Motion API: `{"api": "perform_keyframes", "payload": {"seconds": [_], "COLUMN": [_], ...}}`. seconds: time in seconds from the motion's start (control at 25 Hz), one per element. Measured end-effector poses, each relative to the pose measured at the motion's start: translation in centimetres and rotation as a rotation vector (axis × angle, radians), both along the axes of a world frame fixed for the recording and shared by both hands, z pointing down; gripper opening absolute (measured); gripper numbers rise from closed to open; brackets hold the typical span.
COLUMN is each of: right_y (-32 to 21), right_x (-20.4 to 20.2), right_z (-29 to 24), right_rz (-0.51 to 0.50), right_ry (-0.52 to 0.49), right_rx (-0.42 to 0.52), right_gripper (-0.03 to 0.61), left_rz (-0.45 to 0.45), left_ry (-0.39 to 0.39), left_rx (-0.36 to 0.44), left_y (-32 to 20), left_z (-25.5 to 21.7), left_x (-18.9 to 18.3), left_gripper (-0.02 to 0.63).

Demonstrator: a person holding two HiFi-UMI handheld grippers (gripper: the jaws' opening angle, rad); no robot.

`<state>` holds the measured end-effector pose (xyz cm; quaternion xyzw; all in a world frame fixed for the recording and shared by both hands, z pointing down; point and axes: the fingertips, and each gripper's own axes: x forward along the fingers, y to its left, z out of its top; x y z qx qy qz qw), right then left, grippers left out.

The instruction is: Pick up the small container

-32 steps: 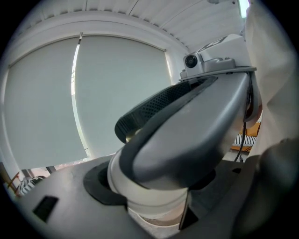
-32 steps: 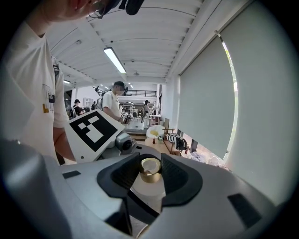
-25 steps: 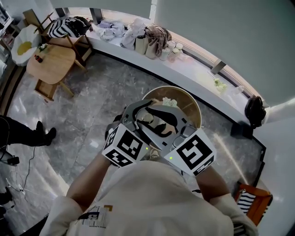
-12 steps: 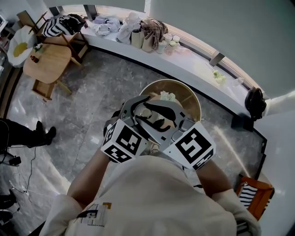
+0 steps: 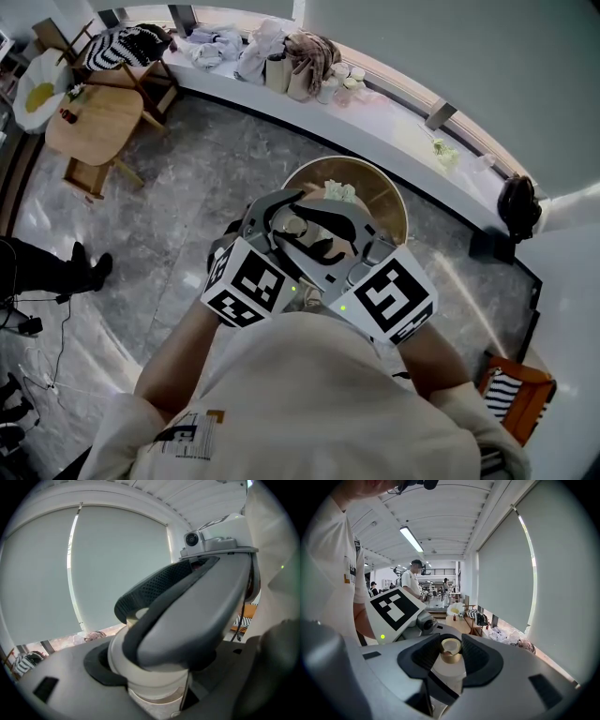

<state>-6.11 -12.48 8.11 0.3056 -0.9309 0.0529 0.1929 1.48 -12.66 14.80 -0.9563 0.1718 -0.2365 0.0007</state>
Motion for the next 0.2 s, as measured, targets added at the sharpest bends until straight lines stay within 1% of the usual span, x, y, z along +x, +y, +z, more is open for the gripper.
{"api": "perform_keyframes", "payload": {"seconds": [0.2], "right_y": [0.43], "right_x": [-0.15], "right_z": [0.24], "right_rz": [-0.003], "right_ry": [0.0], "right_rx": [0.003], "right_gripper": [0.141], "left_rz": [0.003], "left_ry": [-0.013], "left_rx": [0.009], "left_y": [0.39], "left_z": [0.3], "left_x": [-0.17], "left_gripper": [0.348]}}
